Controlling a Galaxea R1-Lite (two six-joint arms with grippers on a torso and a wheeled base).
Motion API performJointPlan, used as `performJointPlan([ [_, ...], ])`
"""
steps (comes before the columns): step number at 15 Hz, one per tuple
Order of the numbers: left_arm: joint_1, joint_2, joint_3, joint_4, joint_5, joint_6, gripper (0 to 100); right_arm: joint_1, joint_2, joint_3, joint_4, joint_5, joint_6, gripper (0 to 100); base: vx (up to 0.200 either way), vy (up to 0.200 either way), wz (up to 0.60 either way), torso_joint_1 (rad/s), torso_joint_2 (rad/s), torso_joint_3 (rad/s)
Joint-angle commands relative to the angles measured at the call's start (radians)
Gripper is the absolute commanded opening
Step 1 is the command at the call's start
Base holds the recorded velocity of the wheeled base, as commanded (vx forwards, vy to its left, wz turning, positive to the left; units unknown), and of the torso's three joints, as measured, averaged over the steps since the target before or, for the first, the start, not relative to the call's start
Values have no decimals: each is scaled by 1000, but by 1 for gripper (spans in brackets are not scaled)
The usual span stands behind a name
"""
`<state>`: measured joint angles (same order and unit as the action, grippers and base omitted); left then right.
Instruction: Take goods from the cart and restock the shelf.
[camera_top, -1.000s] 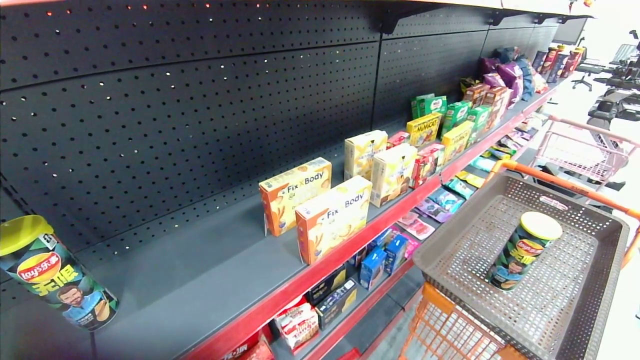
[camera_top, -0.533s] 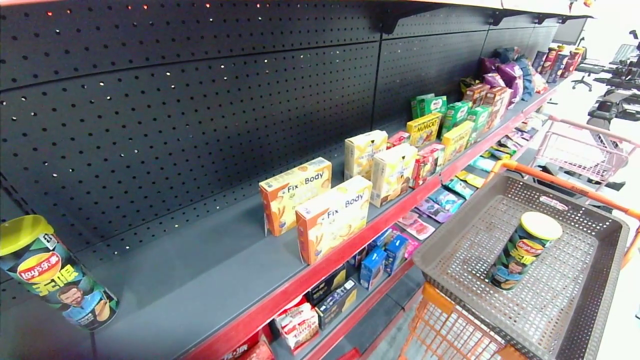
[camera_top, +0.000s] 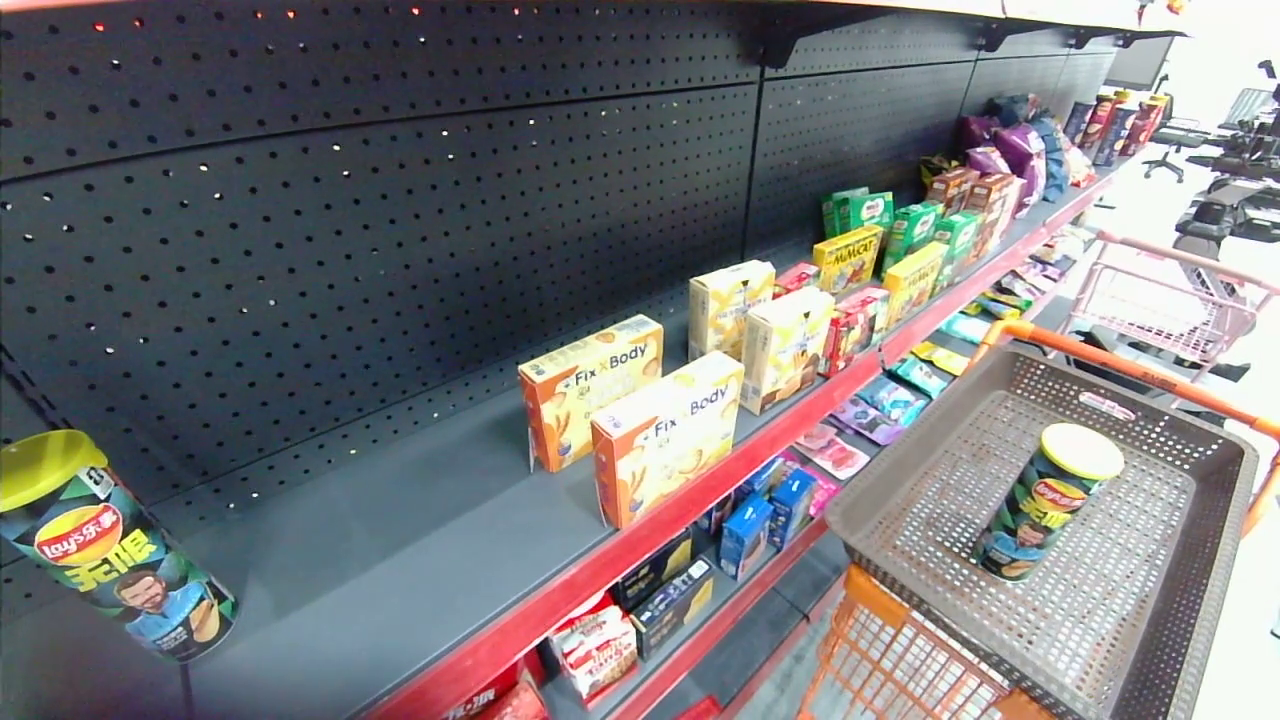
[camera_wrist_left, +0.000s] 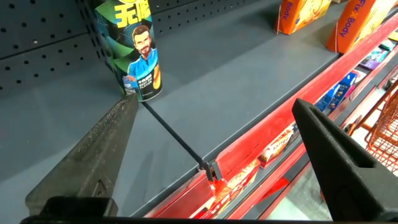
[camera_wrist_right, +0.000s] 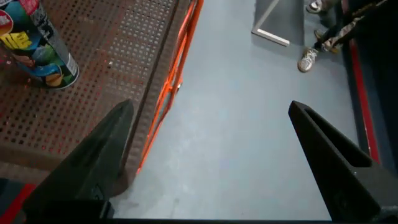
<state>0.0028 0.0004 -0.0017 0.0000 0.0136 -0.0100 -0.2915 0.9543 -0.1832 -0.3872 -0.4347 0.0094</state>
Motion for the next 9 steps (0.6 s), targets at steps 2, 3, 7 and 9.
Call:
performJointPlan([
  [2,0,0,0,0,0,-1,100,35,184,21,-96,8,3,100,0,0,0,0,0,0],
  [3,0,0,0,0,0,-1,100,60,190,22,-98,-3,1,100,0,0,0,0,0,0],
  [7,0,0,0,0,0,-1,100,57,193,53,-91,-119,-11,100,0,0,-150,-1,1,1],
  [9,0,0,0,0,0,-1,100,61,198,50,-91,-122,-17,100,0,0,-600,2,5,2],
])
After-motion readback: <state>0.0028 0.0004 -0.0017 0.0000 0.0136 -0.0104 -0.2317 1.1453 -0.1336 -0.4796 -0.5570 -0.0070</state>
